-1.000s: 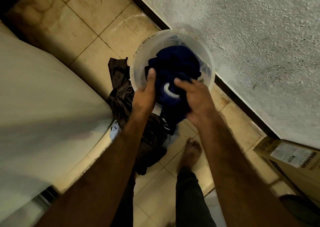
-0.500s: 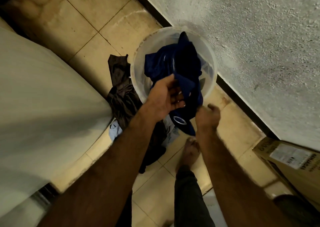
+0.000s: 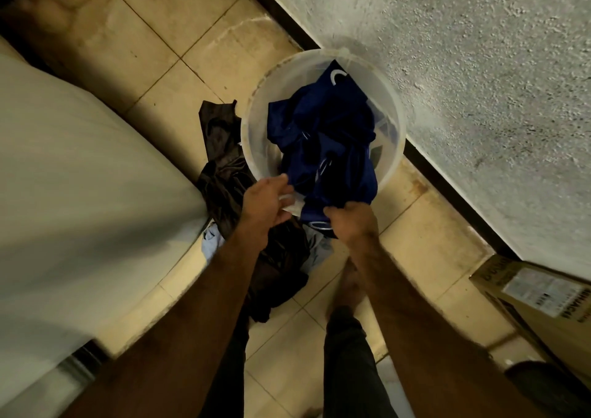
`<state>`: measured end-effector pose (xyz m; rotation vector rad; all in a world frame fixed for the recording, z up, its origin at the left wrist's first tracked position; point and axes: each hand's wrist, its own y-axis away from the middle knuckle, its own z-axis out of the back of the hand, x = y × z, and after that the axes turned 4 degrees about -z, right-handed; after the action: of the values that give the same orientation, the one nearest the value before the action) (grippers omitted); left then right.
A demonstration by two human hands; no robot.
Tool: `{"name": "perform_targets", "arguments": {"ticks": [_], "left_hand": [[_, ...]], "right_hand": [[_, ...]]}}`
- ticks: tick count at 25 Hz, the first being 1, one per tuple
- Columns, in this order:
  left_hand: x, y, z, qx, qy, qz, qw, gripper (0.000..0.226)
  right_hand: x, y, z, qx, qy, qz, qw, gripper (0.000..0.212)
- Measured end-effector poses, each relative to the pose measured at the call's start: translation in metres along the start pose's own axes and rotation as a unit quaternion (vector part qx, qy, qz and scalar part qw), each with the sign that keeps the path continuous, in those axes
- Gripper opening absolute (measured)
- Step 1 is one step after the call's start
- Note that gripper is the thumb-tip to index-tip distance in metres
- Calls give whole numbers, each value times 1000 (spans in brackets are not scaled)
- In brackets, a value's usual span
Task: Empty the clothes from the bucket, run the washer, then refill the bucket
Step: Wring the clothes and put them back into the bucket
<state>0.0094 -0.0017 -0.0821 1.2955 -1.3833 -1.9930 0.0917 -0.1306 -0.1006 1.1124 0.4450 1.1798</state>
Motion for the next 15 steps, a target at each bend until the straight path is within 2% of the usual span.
{"name": "perform_targets", "arguments": {"ticks": [2,4,7,8,10,11,13,15], "left_hand": [[18,-2,5,-32,-62,46,996,13],[29,-2,6,-5,-99,101,990,25],[15,1,-6,101,25,134,986,48],[5,0,-11,107,60,115,986,49],[-16,-9,-20,76,70,57,993,44],[-25,-17,-24,64,63,29,996,42],[-35,-41,-31,72,35,-4,997,42],[-34,-71,-37,90,-14,-18,996,43]], "right_hand": [[20,3,5,28,-118,26,992,32],[43,3,10,72,-235,41,969,25],[75,-8,14,100,-341,46,934,15],[79,-15,11,74,-324,59,941,24],[78,-24,4,-31,-149,138,979,61],[73,-28,1,-83,-37,186,978,74],[66,-42,-7,-138,149,255,945,86],[59,-70,-17,-129,273,274,913,87]]}}
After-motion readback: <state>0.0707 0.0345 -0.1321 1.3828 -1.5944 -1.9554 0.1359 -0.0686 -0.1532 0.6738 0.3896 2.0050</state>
